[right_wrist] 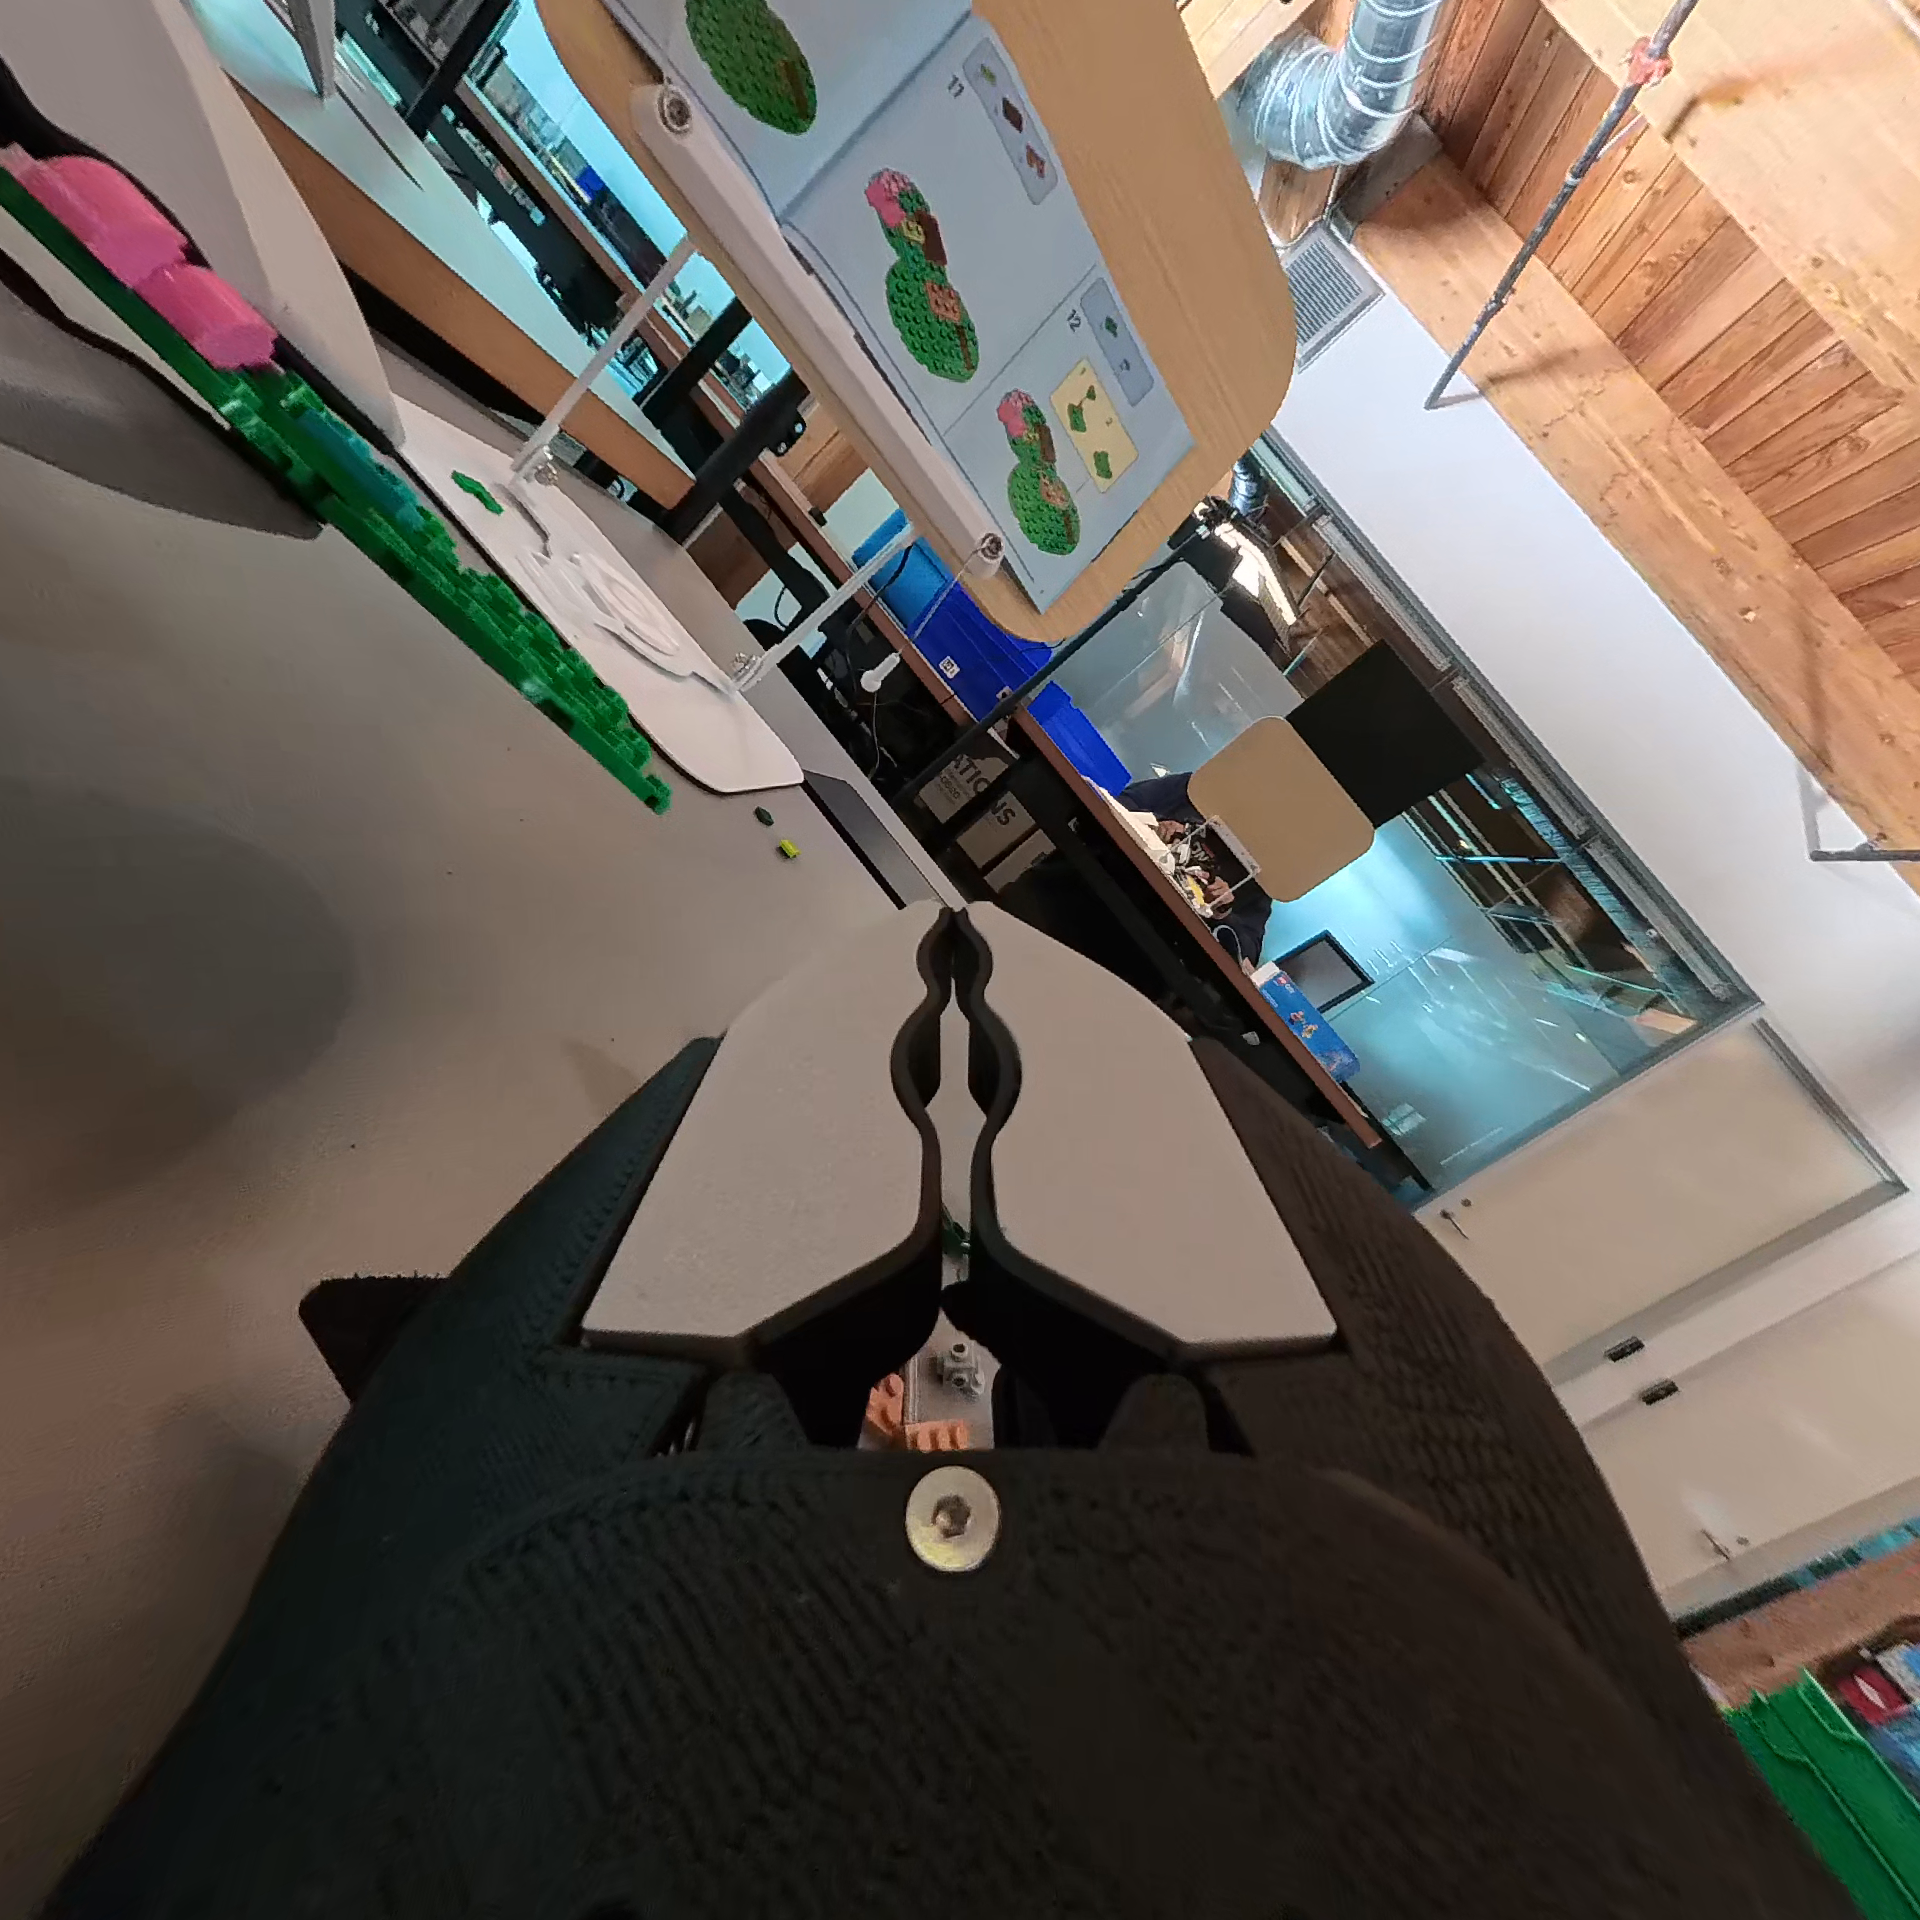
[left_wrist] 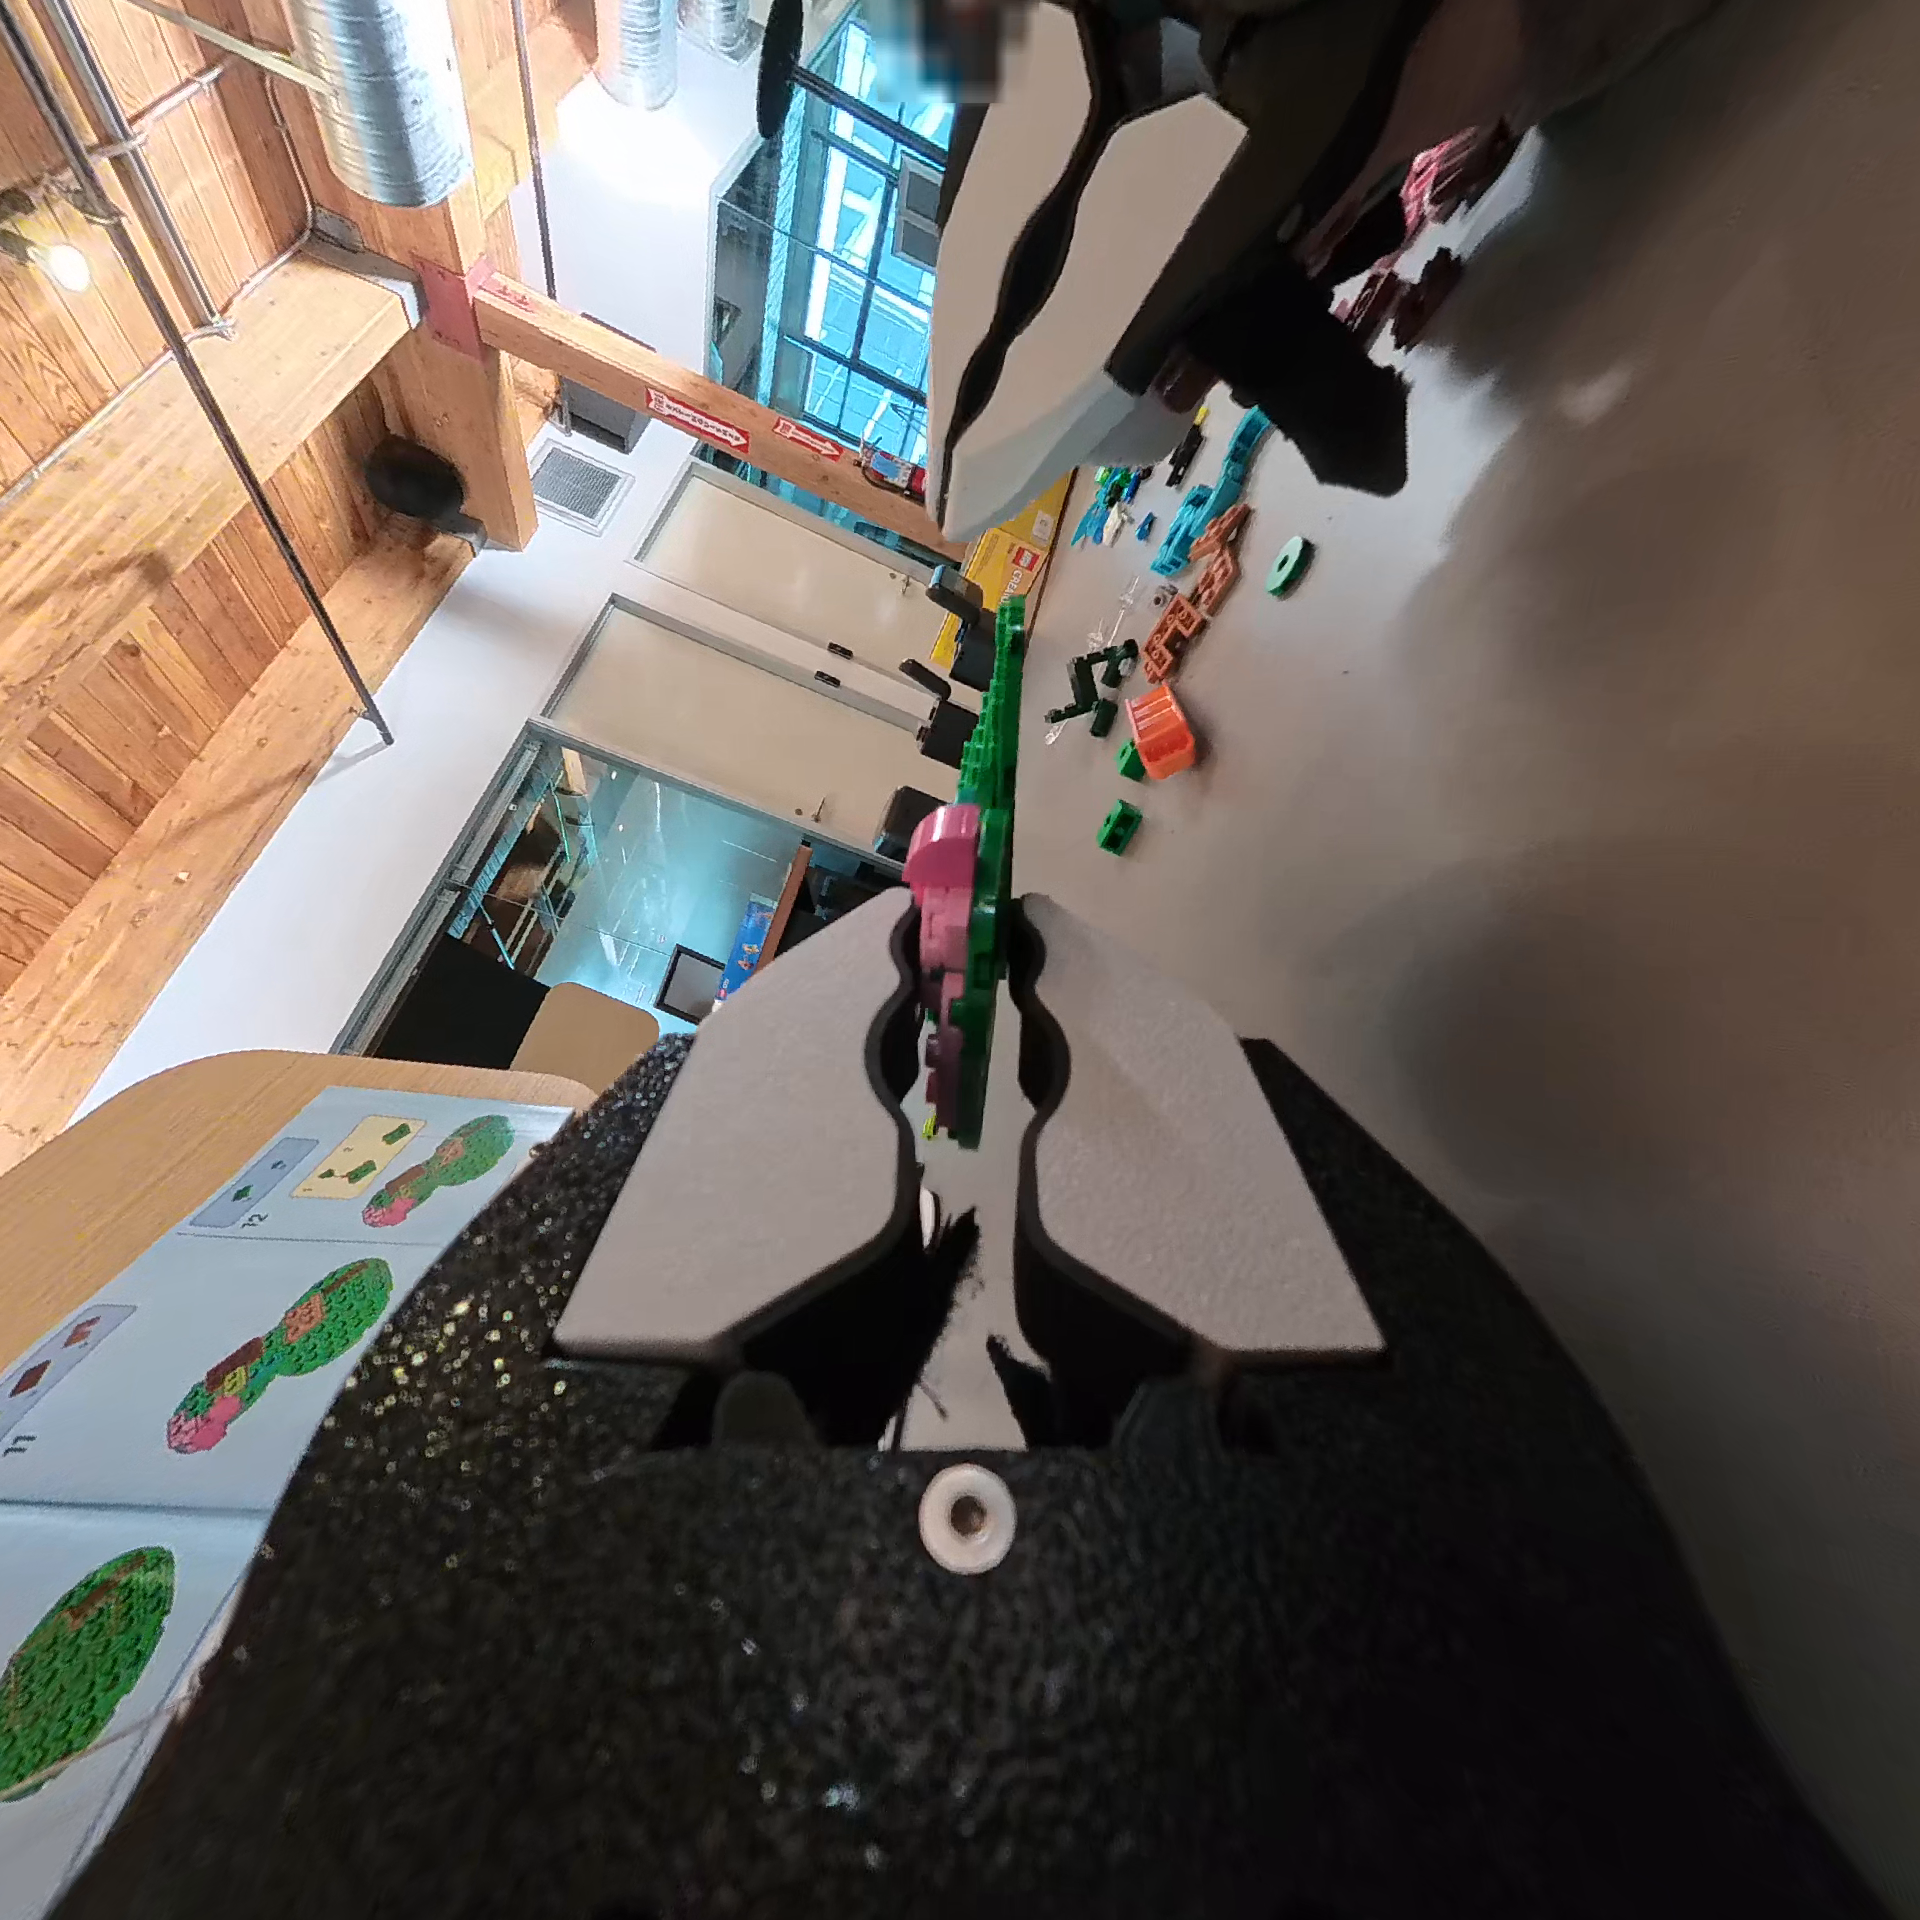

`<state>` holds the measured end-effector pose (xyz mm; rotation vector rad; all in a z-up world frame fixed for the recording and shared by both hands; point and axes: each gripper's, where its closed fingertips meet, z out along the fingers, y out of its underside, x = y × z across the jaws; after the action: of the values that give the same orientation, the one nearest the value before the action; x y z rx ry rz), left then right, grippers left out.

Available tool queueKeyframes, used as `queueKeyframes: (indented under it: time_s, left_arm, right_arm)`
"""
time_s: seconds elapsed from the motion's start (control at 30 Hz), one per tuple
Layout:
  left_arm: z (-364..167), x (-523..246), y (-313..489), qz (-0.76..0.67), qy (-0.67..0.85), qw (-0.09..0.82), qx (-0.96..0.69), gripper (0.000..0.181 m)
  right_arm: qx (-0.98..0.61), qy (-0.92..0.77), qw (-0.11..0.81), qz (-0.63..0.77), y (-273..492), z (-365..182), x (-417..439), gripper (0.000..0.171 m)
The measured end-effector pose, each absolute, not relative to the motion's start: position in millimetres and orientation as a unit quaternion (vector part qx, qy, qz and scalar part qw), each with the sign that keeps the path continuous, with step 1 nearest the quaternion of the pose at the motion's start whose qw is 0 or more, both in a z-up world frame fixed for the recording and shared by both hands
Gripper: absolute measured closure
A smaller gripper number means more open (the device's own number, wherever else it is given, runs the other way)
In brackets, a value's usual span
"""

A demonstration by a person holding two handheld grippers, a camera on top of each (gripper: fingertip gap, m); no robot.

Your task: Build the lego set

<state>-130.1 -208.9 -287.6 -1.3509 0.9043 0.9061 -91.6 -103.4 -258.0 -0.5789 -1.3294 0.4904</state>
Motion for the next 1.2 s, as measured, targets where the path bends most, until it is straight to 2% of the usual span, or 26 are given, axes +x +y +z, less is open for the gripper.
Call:
queueKeyframes:
  time_s: [0.6, 0.97, 1.2]
  left_arm:
    - [-288.7, -130.7, -207.7, 0.369, 0.385, 0.605, -0.592, 0.167]
    - [-289.5, -132.1, -208.1, 0.371, 0.384, 0.602, -0.593, 0.167]
    - [-286.6, -137.7, -207.1, 0.373, 0.366, 0.606, -0.600, 0.167]
  right_arm:
    - [-0.278, -0.586, 0.733, 0.204, -93.0, -254.5, -91.5, 0.171]
    - [-0.306, -0.561, 0.721, 0.268, -90.2, -246.6, -88.3, 0.171]
    - [-0.362, -0.557, 0.684, 0.301, -40.3, -222.6, -61.0, 0.171]
